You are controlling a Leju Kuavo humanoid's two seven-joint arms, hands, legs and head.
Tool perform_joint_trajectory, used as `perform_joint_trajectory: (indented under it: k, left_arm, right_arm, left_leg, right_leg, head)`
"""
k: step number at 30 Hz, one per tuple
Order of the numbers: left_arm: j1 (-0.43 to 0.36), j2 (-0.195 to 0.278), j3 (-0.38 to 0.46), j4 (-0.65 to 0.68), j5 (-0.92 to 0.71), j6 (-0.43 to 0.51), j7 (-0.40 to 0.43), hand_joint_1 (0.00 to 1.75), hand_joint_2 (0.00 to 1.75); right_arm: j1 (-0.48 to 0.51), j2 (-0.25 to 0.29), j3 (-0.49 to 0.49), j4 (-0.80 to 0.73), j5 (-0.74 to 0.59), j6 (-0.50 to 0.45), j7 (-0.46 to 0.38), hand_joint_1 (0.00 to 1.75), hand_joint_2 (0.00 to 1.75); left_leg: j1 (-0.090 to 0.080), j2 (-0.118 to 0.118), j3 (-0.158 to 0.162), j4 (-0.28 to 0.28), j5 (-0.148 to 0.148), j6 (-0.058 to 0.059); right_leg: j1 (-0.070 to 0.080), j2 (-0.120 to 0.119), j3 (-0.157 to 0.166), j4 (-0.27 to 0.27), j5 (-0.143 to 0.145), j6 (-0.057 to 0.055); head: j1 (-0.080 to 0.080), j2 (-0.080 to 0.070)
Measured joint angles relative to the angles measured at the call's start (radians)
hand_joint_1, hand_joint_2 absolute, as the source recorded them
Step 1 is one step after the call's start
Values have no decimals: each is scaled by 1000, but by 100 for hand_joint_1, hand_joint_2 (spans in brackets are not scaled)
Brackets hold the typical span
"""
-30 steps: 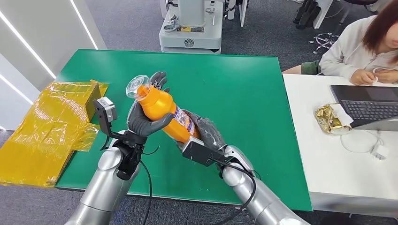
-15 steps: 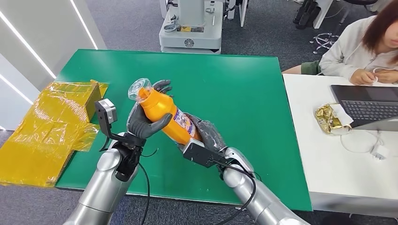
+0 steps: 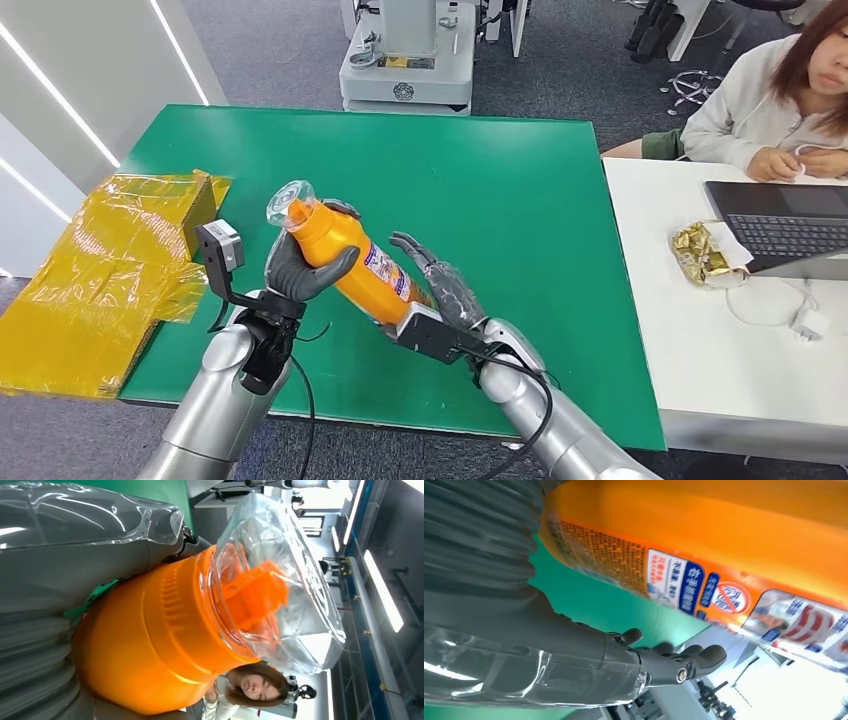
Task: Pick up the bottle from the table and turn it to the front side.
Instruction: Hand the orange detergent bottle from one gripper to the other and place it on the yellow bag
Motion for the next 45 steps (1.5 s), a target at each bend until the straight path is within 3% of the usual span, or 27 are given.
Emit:
perform_joint_trajectory:
  k: [7, 10, 12, 15, 18, 21, 25, 32, 45]
  left_arm:
    - [0, 5, 0, 0, 3, 3, 0, 175, 175]
    - [-1, 9, -1, 0, -74, 51, -23, 175, 175]
    - [-10, 16, -4, 0, -256, 164, -58, 175, 175]
    - [-47, 39, -7, 3, -669, 396, -76, 175, 175]
    - [-95, 72, -7, 21, -1062, 572, -31, 175, 175]
    - [-136, 102, -7, 58, -1397, 678, 35, 175, 175]
    - [-162, 112, -7, 119, -1586, 703, 82, 175, 175]
    - [-195, 115, -17, 208, -1855, 713, 197, 175, 175]
    - [-252, 181, -155, 476, -1886, 614, 505, 175, 175]
  right_arm:
    - [17, -20, 2, -32, -11, -12, 0, 0, 175]
    - [21, -27, 2, -45, -12, -21, 0, 0, 175]
    - [29, -37, 2, -68, -15, -29, -1, 0, 175]
    - [57, -60, -4, -140, -18, -36, -1, 0, 175]
    - [102, -91, -28, -256, -15, -42, 5, 0, 175]
    - [172, -130, -75, -410, -22, -49, 9, 0, 175]
    - [278, -173, -155, -596, -20, -58, 7, 0, 175]
    - [411, -204, -235, -780, 27, -77, -2, 0, 175]
    - [595, -206, -336, -998, 116, -93, 19, 0, 175]
  left_leg:
    - [0, 0, 0, 0, 0, 0]
    - [0, 0, 0, 0, 0, 0]
    - [0, 0, 0, 0, 0, 0]
    - [0, 0, 0, 0, 0, 0]
    - [0, 0, 0, 0, 0, 0]
    - [0, 0, 0, 0, 0, 0]
    - [0, 0, -1, 0, -1, 0]
    - [0, 1, -1, 0, -1, 0]
    - [0, 3, -1, -1, -2, 0]
  right_leg:
    - [0, 0, 0, 0, 0, 0]
    - [0, 0, 0, 0, 0, 0]
    - [0, 0, -1, 0, 0, 0]
    - [0, 0, -1, 0, 0, 0]
    - [0, 0, 0, 0, 0, 0]
    - [0, 0, -1, 0, 0, 0]
    - [0, 0, 0, -1, 0, 1]
    - [0, 2, -1, -1, 0, 1]
    - [0, 4, -2, -1, 0, 0]
  head:
    - [0, 0]
    - [0, 0]
    - [0, 0]
    - [0, 0]
    - [0, 0]
    - [0, 0]
    - [0, 0]
    - [0, 0]
    - [0, 0]
